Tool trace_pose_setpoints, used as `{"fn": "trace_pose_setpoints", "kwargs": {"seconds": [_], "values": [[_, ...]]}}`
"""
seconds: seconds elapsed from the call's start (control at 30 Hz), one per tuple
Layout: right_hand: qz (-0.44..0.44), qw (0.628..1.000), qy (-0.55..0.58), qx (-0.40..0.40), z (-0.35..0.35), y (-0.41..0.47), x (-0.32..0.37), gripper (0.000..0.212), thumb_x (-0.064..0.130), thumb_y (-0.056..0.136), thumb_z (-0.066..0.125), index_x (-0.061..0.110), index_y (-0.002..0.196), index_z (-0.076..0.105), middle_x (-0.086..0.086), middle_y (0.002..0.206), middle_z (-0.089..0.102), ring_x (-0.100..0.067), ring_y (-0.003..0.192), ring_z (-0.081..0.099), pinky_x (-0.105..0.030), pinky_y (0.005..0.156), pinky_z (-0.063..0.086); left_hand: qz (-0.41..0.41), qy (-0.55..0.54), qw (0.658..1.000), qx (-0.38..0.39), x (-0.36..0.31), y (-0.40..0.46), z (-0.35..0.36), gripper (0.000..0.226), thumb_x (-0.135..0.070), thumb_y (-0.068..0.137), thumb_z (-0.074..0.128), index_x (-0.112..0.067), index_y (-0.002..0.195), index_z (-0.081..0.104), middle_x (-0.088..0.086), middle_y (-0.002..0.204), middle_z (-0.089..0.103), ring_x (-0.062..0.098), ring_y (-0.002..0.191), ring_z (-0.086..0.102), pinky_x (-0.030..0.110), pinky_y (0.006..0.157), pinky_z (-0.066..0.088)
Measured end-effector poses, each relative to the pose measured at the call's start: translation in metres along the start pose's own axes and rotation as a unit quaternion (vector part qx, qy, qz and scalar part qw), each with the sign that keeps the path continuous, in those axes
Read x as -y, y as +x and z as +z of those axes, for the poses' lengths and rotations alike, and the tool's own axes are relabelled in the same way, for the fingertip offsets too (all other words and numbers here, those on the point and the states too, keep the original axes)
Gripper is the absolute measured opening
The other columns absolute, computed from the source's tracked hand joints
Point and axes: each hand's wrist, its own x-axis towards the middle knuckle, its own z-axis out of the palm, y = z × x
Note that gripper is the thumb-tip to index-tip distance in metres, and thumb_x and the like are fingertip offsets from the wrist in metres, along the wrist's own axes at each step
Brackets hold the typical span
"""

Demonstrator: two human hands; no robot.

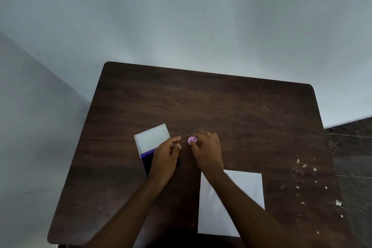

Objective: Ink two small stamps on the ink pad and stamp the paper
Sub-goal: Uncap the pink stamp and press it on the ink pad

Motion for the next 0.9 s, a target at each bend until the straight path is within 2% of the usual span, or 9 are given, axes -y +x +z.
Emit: {"fn": "trace_pose_setpoints", "kwargs": {"seconds": [0.07,0.17,0.3,0.4,0.47,0.5,0.57,0.67,0.9], "values": [[0.008,0.999,0.044,-0.010,-0.003,0.000,0.003,0.018,0.032,0.091,0.059,0.021,0.088,0.073,0.006,0.088,0.071,-0.007,0.084,0.060,-0.029,0.085,0.049,-0.005,-0.051,0.999,0.012,-0.001,0.002,-0.001,0.031,-0.026,0.098,0.048,-0.022,0.128,0.057,0.000,0.115,0.068,0.005,0.094,0.064,0.023,0.087,0.049],[0.026,0.991,0.116,-0.056,-0.006,-0.004,0.008,0.009,0.027,0.085,0.066,0.021,0.085,0.074,0.015,0.077,0.066,0.001,0.072,0.058,-0.028,0.079,0.052,-0.002,-0.065,0.998,0.024,-0.002,0.004,-0.002,0.033,-0.024,0.098,0.050,-0.019,0.131,0.056,-0.003,0.107,0.069,0.005,0.087,0.065,0.025,0.084,0.053],[0.064,0.977,0.194,-0.060,-0.009,-0.009,0.013,0.014,0.028,0.082,0.071,0.021,0.094,0.074,0.014,0.082,0.066,0.001,0.077,0.061,-0.025,0.081,0.053,0.005,-0.129,0.990,0.058,-0.003,0.006,-0.002,0.033,-0.013,0.095,0.056,-0.014,0.127,0.058,0.001,0.107,0.070,0.010,0.090,0.068,0.023,0.081,0.054],[0.082,0.973,0.208,-0.053,-0.011,-0.012,0.016,0.022,0.026,0.083,0.071,0.016,0.103,0.073,0.002,0.095,0.073,-0.007,0.084,0.065,-0.022,0.082,0.053,-0.039,-0.189,0.979,0.073,-0.010,0.007,-0.002,0.041,-0.032,0.089,0.062,-0.008,0.123,0.062,0.002,0.098,0.071,0.013,0.084,0.070,0.020,0.076,0.055],[0.081,0.971,0.216,-0.058,-0.012,-0.015,0.016,0.022,0.024,0.084,0.070,0.014,0.104,0.073,-0.002,0.097,0.075,-0.010,0.086,0.067,-0.027,0.084,0.056,-0.042,-0.253,0.964,0.073,-0.014,0.004,-0.002,0.054,-0.052,0.072,0.068,-0.018,0.114,0.068,0.001,0.096,0.075,0.016,0.085,0.073,0.024,0.075,0.057],[0.085,0.970,0.221,-0.056,-0.012,-0.016,0.016,0.023,0.023,0.085,0.070,0.013,0.105,0.073,-0.003,0.098,0.075,-0.011,0.087,0.068,-0.029,0.084,0.057,-0.042,-0.274,0.958,0.075,-0.015,0.001,-0.002,0.050,-0.054,0.069,0.071,-0.023,0.108,0.070,-0.001,0.094,0.076,0.014,0.086,0.073,0.021,0.071,0.057],[0.103,0.965,0.239,-0.046,-0.012,-0.017,0.014,0.024,0.023,0.085,0.071,0.012,0.106,0.072,-0.005,0.098,0.075,-0.014,0.087,0.069,-0.034,0.084,0.059,-0.043,-0.298,0.950,0.081,-0.016,-0.002,-0.003,0.033,-0.045,0.074,0.075,-0.027,0.100,0.073,-0.004,0.092,0.077,0.012,0.087,0.073,0.015,0.067,0.055],[0.124,0.948,0.292,-0.014,-0.014,-0.019,0.014,0.027,0.025,0.082,0.075,0.012,0.105,0.072,-0.005,0.095,0.075,-0.017,0.085,0.071,-0.039,0.080,0.060,-0.044,-0.316,0.945,0.072,-0.016,-0.006,-0.008,0.026,-0.033,0.077,0.078,-0.023,0.101,0.074,-0.003,0.094,0.077,0.013,0.088,0.073,0.016,0.067,0.055],[0.109,0.906,0.407,0.053,-0.012,-0.033,0.030,0.034,0.023,0.077,0.079,0.012,0.108,0.071,-0.004,0.094,0.076,-0.017,0.084,0.073,-0.028,0.071,0.060,-0.003,-0.305,0.951,0.044,-0.005,-0.021,-0.032,0.027,-0.024,0.079,0.078,-0.020,0.105,0.073,-0.005,0.095,0.077,0.014,0.088,0.073,0.017,0.069,0.055]]}}
